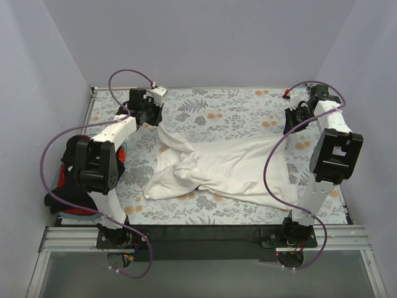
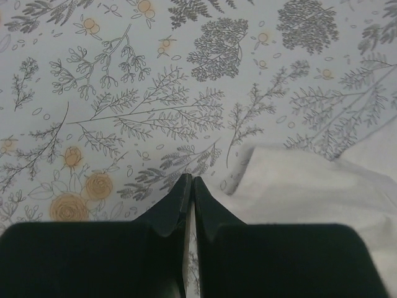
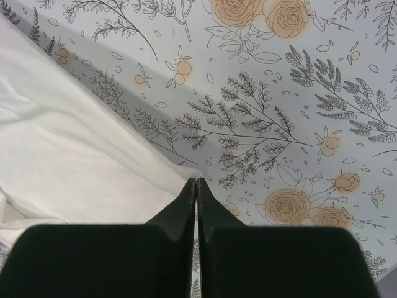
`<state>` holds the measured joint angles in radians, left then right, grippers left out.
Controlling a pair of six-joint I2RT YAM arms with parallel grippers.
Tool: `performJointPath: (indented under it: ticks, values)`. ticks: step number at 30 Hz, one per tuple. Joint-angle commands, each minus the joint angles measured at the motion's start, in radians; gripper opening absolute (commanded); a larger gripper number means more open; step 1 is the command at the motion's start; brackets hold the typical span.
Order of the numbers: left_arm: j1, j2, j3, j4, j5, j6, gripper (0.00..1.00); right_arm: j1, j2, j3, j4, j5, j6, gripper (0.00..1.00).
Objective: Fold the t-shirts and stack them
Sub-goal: Flatten the tshirt out
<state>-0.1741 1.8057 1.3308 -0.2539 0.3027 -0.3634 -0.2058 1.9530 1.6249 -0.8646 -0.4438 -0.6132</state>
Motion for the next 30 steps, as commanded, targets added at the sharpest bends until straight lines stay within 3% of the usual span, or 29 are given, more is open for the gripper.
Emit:
performJointPath:
  ticks: [1,7,9,11,13,14,15,30]
  values:
    - [0.004,0.119,0.128,-0.077,-0.066,-0.035,0.00,-0.006,-0.022,0.026,-0.007,-0.007,0.000,0.01]
    - [0.054,0.334,0.437,-0.364,0.028,-0.143,0.00,-0.004,-0.009,0.047,-0.034,-0.022,0.004,0.01]
    - [0.079,0.362,0.462,-0.428,0.076,-0.187,0.00,-0.004,-0.014,0.043,-0.040,-0.026,0.000,0.01]
    - [0.100,0.354,0.455,-0.449,0.111,-0.201,0.23,-0.006,-0.016,0.036,-0.042,-0.030,-0.003,0.01]
    - [0.114,0.345,0.446,-0.458,0.162,-0.229,0.35,-0.006,-0.017,0.033,-0.042,-0.035,-0.005,0.01]
    - [0.131,0.339,0.438,-0.458,0.179,-0.239,0.50,-0.006,-0.016,0.029,-0.043,-0.038,-0.005,0.01]
    - [0.137,0.337,0.438,-0.456,0.196,-0.253,0.53,-0.006,-0.014,0.027,-0.044,-0.038,-0.005,0.01]
    - [0.206,0.480,0.513,-0.443,0.454,-0.417,0.58,-0.004,0.001,0.049,-0.056,-0.039,-0.002,0.01]
